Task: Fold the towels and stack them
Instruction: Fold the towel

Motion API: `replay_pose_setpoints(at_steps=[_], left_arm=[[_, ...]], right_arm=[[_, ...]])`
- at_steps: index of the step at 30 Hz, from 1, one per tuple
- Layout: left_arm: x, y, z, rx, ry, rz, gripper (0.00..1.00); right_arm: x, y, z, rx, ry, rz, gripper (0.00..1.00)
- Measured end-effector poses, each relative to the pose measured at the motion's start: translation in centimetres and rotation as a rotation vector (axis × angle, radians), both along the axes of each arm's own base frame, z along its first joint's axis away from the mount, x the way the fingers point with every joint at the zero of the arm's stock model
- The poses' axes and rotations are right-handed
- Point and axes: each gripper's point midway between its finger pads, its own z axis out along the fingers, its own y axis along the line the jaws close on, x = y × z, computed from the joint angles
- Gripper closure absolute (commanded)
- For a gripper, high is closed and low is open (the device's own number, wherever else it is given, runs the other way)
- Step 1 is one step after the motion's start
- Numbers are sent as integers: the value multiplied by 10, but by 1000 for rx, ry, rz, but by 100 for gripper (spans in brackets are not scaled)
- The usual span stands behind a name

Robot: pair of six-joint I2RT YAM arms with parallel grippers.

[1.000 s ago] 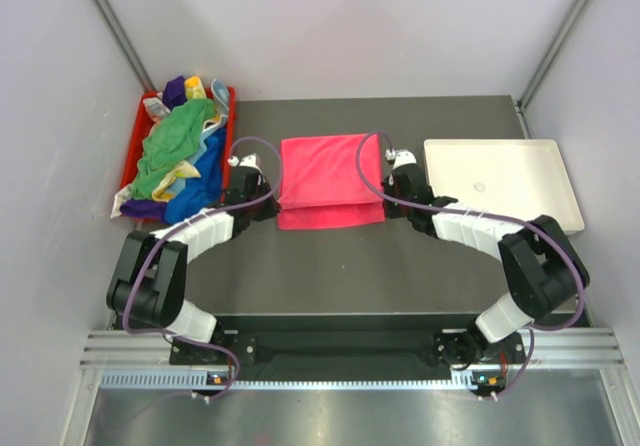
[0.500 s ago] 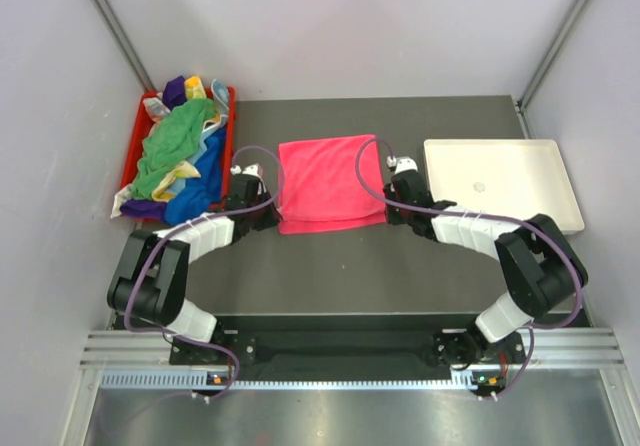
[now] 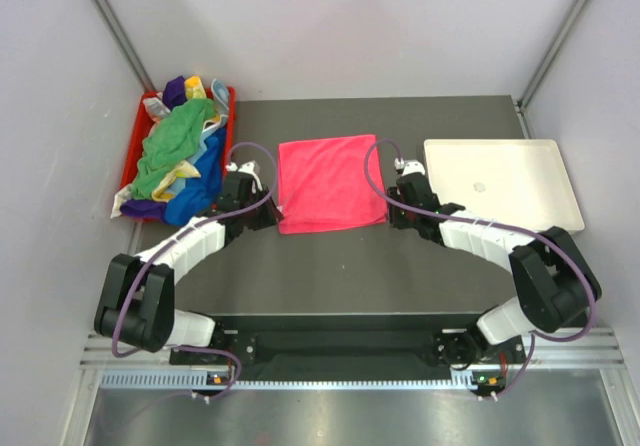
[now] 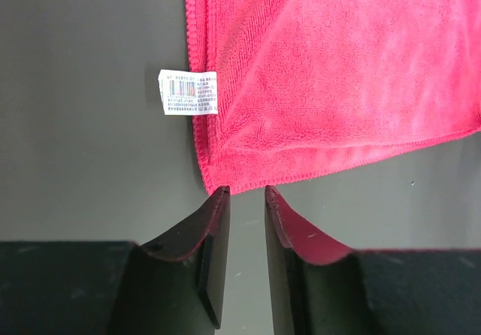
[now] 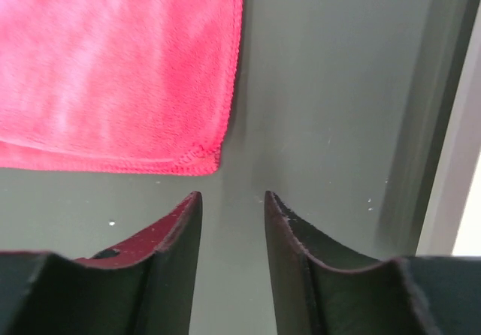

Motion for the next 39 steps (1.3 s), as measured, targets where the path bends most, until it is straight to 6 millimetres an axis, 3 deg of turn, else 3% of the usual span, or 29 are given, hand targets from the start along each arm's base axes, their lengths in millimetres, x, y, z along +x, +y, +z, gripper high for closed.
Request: replay_pose_setpoints(at_steps=[6,13,14,17,21,23,24,27,29,31,33,36,39], left_arm=[[10,1,-1,22,23,20,58],[10,8,-36,102,111,51,59],[9,9,-41,111,122,53,60],[7,11,-47,133,133,61,66],[6,12,-49,147,131,69,73],[6,13,-48,148,129,69,76],[4,13,-48,149,130,69,83],[0,14,-42,146,123,68,83],[-1,14,-31,136,100,69,78],[0,13,-17,120,64,72,64],[2,12,-7,105,38,81,59],[5,12,-2,103,30,94,55],[9,9,-3,110,35,98,57]], right_arm=[[4,7,9,34,1,-23,58],[15,17,-5,28,31,-48,58],[14,16,-10,20,43,-58,59],[9,12,-23,8,68,-76,76],[5,7,-30,5,69,-99,80],[5,8,-30,14,60,-105,81],[5,7,-30,17,56,-107,81],[-1,3,-29,21,59,-119,76],[-7,0,-28,24,61,-125,72],[-10,-2,-23,35,57,-134,65],[-9,-2,-15,48,41,-140,63],[-3,-1,-6,58,19,-152,62],[2,2,-1,65,14,-162,61]])
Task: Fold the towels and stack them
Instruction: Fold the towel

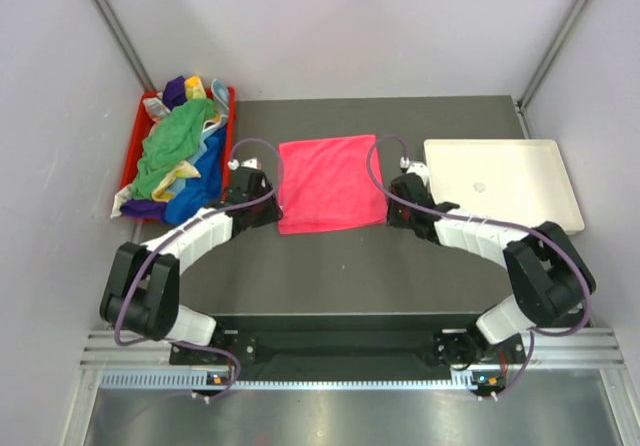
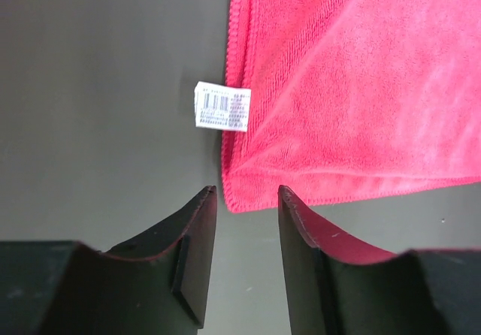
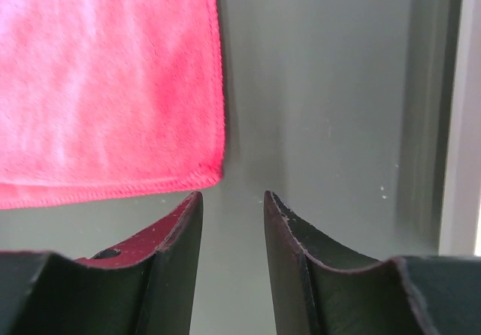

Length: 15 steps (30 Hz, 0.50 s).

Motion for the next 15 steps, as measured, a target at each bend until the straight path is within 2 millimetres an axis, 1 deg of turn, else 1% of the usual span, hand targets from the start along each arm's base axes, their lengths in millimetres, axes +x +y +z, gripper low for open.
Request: replay_pose_setpoints(at_steps=[3,5,7,10,13,15], left_arm=[[5,-4,-8,19,22,1,60],[8,-8,-17,31,44,-3,60],[8,-11,-26,45,66,-3,62],[6,-12,-38,67,95,-1,65],[5,-10,-44,87,106,6,72],[6,-9,-45,97,103,13,76]], right_arm=[[9,6,1,2,1,-5,61],[16,10,-1,-1,5,-7,59],[19,12,-6,-7,15,-7,59],[18,14,-16,-19,41,-6,58],[15,16,-25,-29,61,0,58],[14,19,-26,-28,62,1,58]])
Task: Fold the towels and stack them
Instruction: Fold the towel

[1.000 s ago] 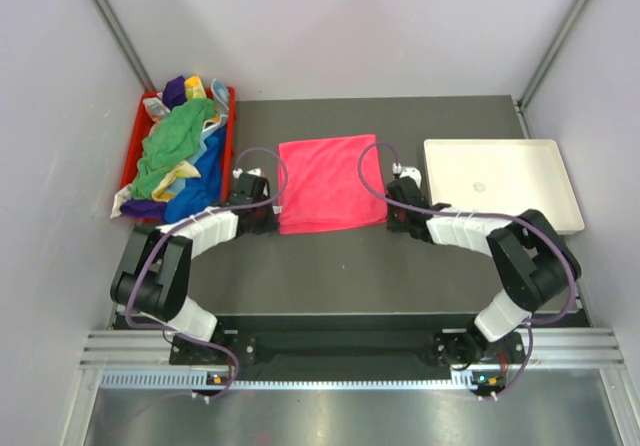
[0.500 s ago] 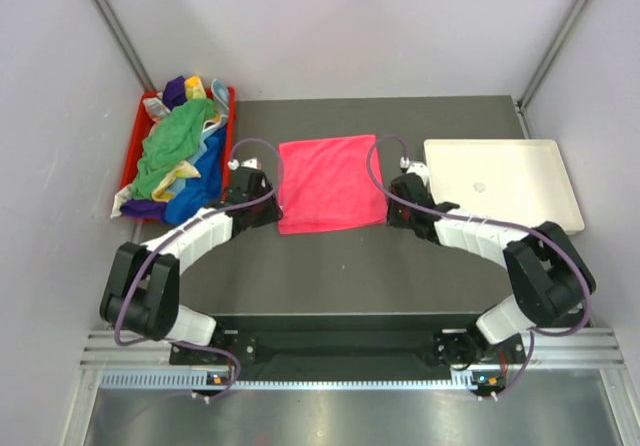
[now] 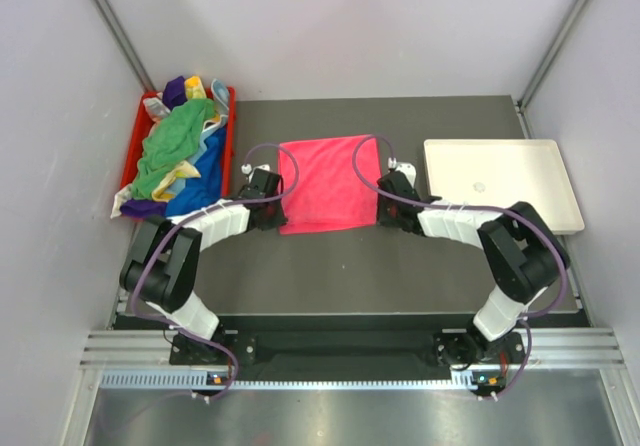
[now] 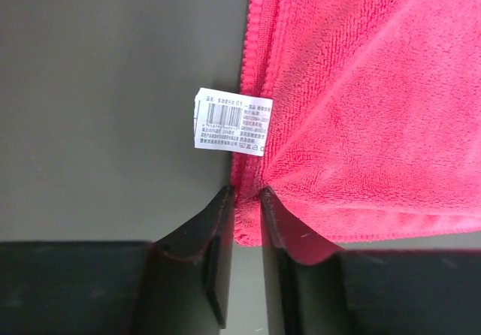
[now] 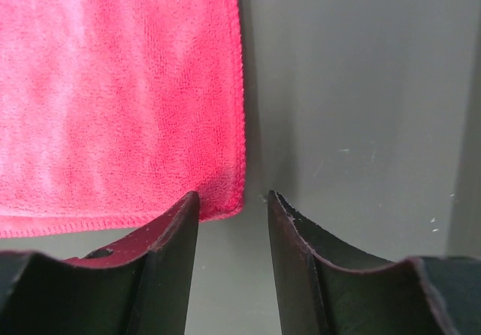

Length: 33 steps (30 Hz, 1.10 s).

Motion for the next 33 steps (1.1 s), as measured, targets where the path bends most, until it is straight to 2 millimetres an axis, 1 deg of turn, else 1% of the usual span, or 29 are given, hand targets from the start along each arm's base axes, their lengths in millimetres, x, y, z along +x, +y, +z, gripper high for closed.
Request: replay_pose_setpoints(at_steps=[1,4,5,7,8,9,10,11,14,16,20,24,28,33], left_arm=[[0,1,0,6,-3,4,80],[1,2,0,17,-7,7,86],[1,2,0,20,-8,8,89],[1,2,0,24,-10,8,93],[1,2,0,25,-10,7,97],[1,2,0,26,-11,7,99],[1,2,0,27,-11,7,100],[1,2,0,27,-11,6,100],[0,1,0,25,-10,3,100],[0,0,0,21,-8,1,100],[-3,-3,1,6,0,-10,100],[-11,-5,8,-16,7,-26,100],[-26,-6,14,-36,13,-46,100],[-46,-9,18,-69,30,-69,100]], right_arm=[[0,1,0,1,0,0,58],[0,3,-1,4,-6,-2,59],[1,4,0,5,-9,-2,60],[2,4,-1,8,-13,-5,67],[3,5,-1,9,-14,-7,70],[3,5,-1,11,-15,-9,76],[3,5,-1,11,-15,-9,79],[2,6,-2,11,-15,-9,85],[2,7,-2,15,-12,-10,97],[1,7,-2,15,-12,-9,100],[-2,6,-2,18,-13,-8,100],[-15,-1,0,16,0,0,100],[-28,-5,4,24,8,13,100],[-43,-9,12,44,7,33,100]])
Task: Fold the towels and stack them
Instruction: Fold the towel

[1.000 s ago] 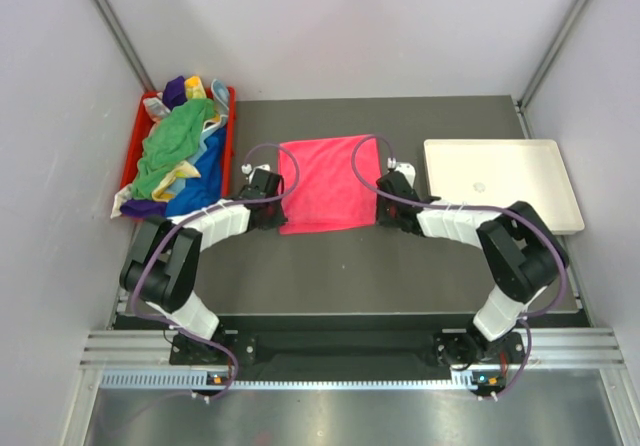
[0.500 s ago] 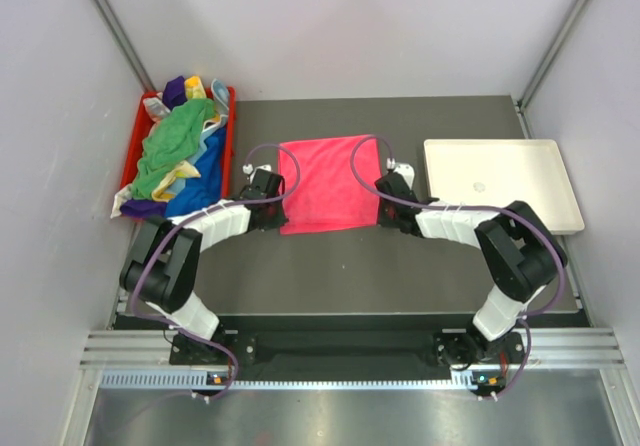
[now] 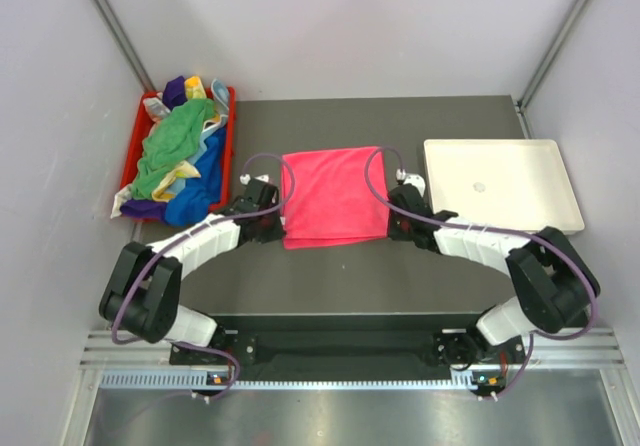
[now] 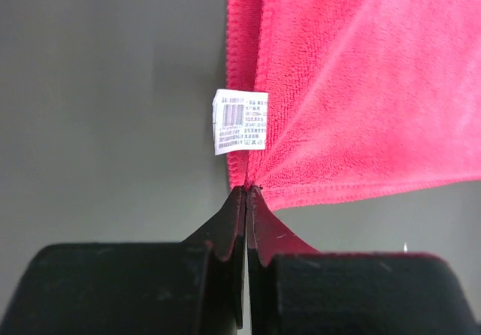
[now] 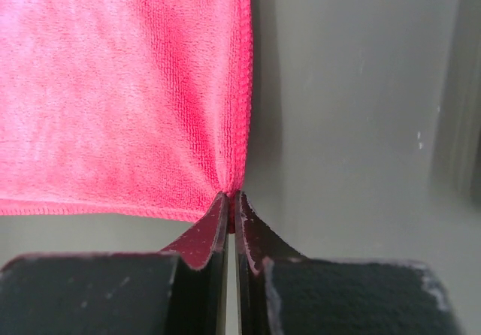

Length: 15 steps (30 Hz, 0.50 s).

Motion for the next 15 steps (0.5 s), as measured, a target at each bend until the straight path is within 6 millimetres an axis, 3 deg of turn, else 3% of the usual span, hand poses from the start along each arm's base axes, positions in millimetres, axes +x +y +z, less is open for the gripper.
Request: replay_pose_setpoints(at_steps=[12,15], left_arm=[[-72,-28,0,-71,87,-95,100],[-90,-27,-4,-78,123,-96,100]], right_arm=[[-66,-3,0,5,34,88,100],[-84,-7,0,17,40,94,100]])
